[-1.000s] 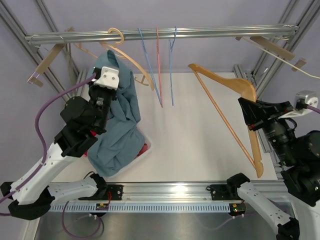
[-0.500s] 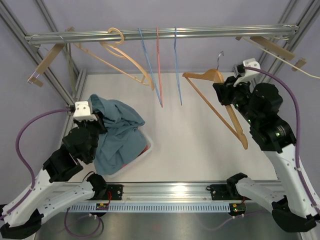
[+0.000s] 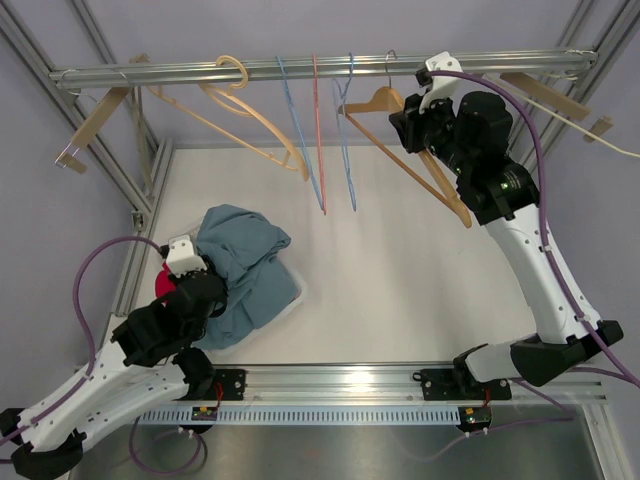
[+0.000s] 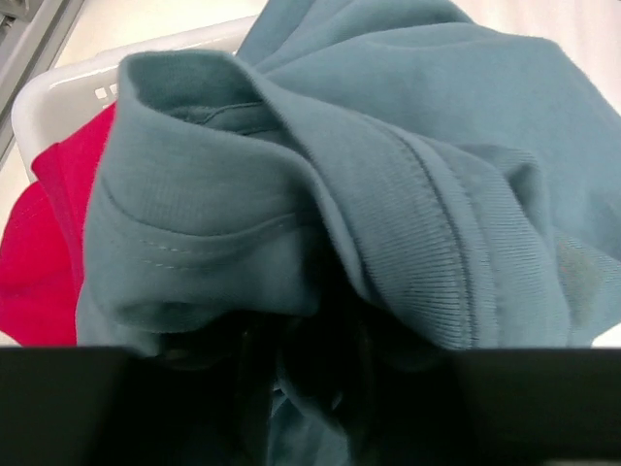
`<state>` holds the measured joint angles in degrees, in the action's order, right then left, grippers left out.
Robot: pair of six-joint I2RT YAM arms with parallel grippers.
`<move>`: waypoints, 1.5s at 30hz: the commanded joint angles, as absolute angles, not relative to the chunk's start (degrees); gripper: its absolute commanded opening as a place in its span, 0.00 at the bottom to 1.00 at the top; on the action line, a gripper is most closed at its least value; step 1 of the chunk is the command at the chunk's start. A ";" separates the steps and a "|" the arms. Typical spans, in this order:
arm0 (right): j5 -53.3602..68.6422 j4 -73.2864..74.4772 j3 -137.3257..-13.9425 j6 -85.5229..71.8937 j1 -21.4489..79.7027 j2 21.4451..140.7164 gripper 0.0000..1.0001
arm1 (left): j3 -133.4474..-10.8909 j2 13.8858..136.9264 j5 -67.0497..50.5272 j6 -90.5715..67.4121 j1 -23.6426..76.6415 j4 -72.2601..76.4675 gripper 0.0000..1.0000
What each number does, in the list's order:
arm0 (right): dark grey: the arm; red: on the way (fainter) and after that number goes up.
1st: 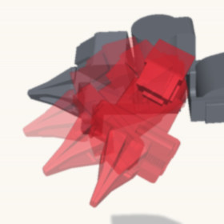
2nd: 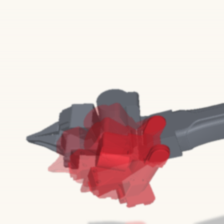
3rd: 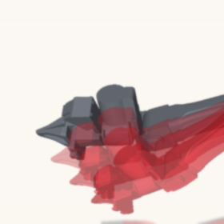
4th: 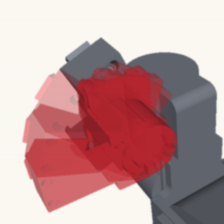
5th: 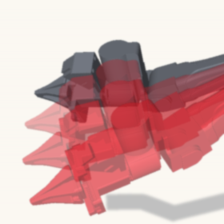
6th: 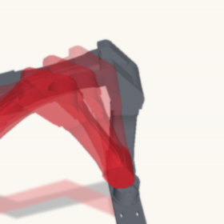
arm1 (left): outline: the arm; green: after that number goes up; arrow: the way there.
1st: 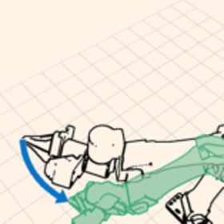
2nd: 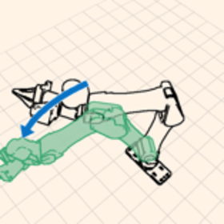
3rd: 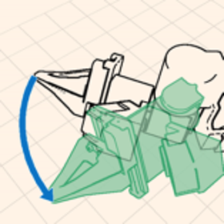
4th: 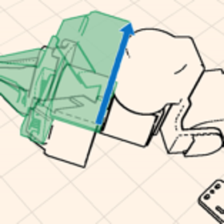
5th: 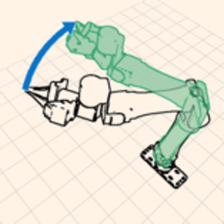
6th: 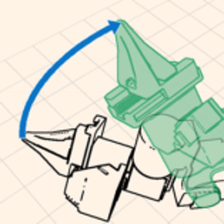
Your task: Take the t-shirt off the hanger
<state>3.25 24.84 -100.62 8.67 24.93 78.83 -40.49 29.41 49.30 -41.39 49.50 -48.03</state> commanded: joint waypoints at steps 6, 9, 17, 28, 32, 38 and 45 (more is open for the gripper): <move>13.87 18.99 -106.88 5.89 19.61 85.07 0.00 | -39.45 25.23 46.58 -49.05 49.39 -48.16 0.72; 15.73 16.88 -107.23 4.05 17.67 86.92 0.00 | -41.57 23.56 47.02 -46.68 49.39 -48.16 0.89; 18.54 14.68 -106.89 0.97 14.77 90.70 0.00 | -49.03 22.59 46.23 -39.66 49.39 -47.72 0.99; 18.37 7.21 -94.22 -2.98 14.59 85.00 0.00 | -57.48 15.04 49.31 -31.21 49.39 -47.90 0.99; 17.06 5.45 -90.80 -4.04 14.59 82.89 0.00 | -58.45 14.07 49.48 -29.45 49.39 -47.99 0.99; 14.15 4.13 -86.84 -4.66 14.59 79.98 0.00 | -61.34 14.33 50.97 -26.81 49.39 -47.64 0.99; 12.57 4.22 -85.78 -5.62 14.59 79.98 0.03 | -61.44 15.29 46.07 -20.57 49.39 -38.15 0.99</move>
<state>14.90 3.97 -86.70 -4.19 14.98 81.03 -60.75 14.35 48.66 -24.82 49.43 -45.04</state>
